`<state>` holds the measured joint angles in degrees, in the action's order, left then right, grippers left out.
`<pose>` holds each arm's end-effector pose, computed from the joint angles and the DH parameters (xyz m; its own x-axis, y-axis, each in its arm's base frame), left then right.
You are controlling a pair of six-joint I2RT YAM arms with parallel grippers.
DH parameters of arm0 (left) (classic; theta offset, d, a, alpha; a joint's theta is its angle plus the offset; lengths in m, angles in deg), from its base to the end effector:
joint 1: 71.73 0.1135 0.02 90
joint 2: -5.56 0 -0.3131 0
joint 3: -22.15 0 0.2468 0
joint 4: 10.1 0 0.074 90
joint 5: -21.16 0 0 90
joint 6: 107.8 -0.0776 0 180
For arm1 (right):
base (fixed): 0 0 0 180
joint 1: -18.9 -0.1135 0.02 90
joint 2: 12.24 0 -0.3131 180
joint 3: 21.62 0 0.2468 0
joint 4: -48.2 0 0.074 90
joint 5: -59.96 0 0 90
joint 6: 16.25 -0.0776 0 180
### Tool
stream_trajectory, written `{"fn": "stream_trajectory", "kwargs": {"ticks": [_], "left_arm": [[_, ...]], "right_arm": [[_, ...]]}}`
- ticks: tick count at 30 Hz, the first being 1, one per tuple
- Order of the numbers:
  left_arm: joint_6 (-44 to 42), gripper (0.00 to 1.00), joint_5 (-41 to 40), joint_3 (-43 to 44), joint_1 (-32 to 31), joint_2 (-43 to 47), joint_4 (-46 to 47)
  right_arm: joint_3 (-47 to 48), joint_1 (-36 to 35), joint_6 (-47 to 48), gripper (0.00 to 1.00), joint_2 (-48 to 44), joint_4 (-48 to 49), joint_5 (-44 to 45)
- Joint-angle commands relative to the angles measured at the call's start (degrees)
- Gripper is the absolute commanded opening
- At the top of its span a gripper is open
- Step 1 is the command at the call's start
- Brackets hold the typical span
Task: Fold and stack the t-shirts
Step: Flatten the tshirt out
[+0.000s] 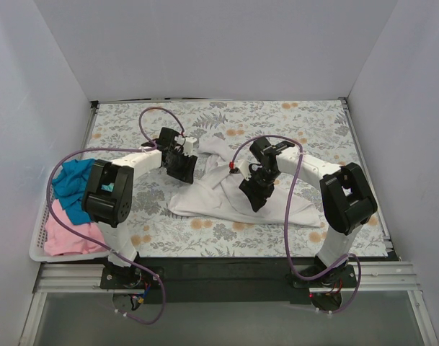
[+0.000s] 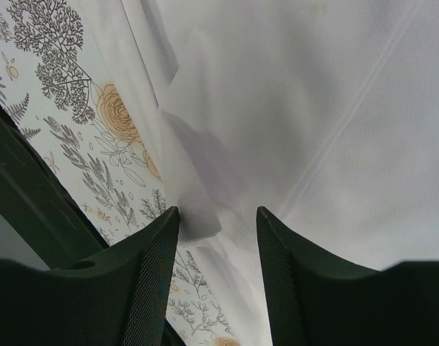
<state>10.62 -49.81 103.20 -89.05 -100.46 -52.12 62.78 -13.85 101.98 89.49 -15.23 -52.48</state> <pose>0.3626 -0.1396 0.1746 -0.9647 -0.1705 -0.2009 -0.0637 0.8908 -0.4500 0.2722 0.2103 0.2027 -0.4705 -0.8225 -0.3197 -0.8786 0.4031 0.2560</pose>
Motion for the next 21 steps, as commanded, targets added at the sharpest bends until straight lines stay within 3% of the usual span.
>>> {"fn": "stream_trajectory", "kwargs": {"ticks": [1,5,8,9,11,12,13,21], "left_arm": [[-0.4,0.44,2.2,-0.2,-1.5,-1.5,1.8],[0.2,0.32,1.8,-0.4,-1.7,-2.4,2.3],[0.0,0.17,0.9,-0.8,-1.7,-2.4,2.3],[0.0,0.08,0.9,-0.9,-1.7,-2.1,2.3],[0.1,0.01,1.1,-1.0,-1.7,0.2,2.1],[0.1,0.00,1.2,-1.1,-1.2,1.2,2.0],[0.1,0.00,2.0,-1.1,-0.9,2.6,1.7],[-1.2,0.00,7.3,-1.5,3.9,16.1,0.3]], "right_arm": [[-0.7,-0.2,-0.5,0.53,0.4,0.1,0.1],[-0.8,-0.2,-0.5,0.51,0.6,0.1,0.4],[-0.7,-0.2,-0.6,0.46,0.7,0.2,0.6],[-0.7,-0.2,-0.5,0.36,0.6,0.1,0.6],[-0.7,-0.2,-0.5,0.24,0.6,0.1,1.0],[-0.9,-0.1,-0.5,0.18,0.5,0.1,1.3],[-0.8,0.1,-0.5,0.02,0.2,0.1,1.5],[1.7,4.7,-0.4,0.01,-3.4,0.0,3.1]]}}
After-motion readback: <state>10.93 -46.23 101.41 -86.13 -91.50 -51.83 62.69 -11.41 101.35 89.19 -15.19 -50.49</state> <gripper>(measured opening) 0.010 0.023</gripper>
